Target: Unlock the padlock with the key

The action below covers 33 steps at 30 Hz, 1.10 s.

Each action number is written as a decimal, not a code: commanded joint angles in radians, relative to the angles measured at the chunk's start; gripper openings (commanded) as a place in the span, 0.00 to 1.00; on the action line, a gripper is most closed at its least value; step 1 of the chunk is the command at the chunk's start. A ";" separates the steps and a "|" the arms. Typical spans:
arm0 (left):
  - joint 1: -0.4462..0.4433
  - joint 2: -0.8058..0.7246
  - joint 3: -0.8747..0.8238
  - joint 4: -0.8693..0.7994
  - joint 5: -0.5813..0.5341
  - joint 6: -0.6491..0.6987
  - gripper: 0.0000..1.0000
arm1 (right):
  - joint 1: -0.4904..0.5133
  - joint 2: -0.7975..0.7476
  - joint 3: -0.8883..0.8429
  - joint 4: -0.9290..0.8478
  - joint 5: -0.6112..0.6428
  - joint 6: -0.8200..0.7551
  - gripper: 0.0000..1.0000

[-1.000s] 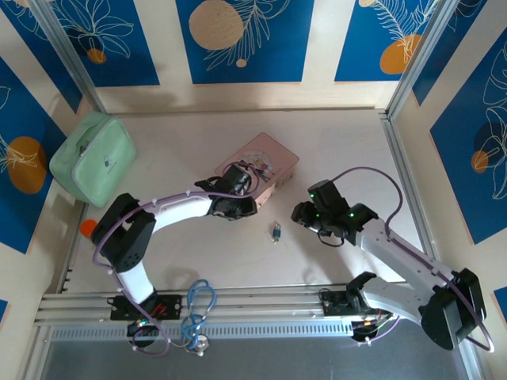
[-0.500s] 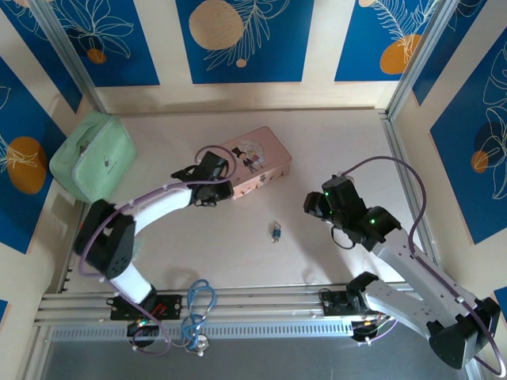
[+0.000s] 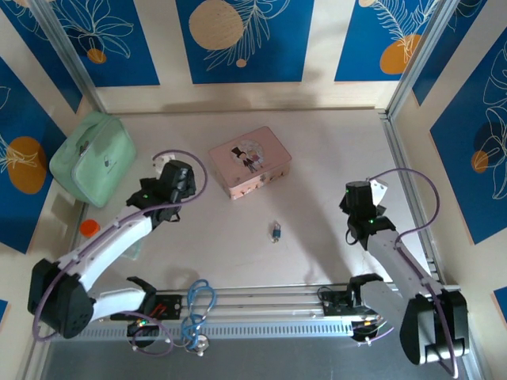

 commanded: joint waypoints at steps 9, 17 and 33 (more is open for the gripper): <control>0.262 0.109 -0.403 0.775 0.006 0.380 0.99 | -0.089 0.288 -0.134 0.858 -0.371 -0.329 0.81; 0.377 0.199 -0.500 1.206 0.256 0.391 0.99 | -0.123 0.519 -0.072 1.014 -0.683 -0.422 0.99; 0.408 0.369 -0.484 1.362 0.556 0.470 0.99 | -0.131 0.548 -0.066 1.030 -0.696 -0.419 0.99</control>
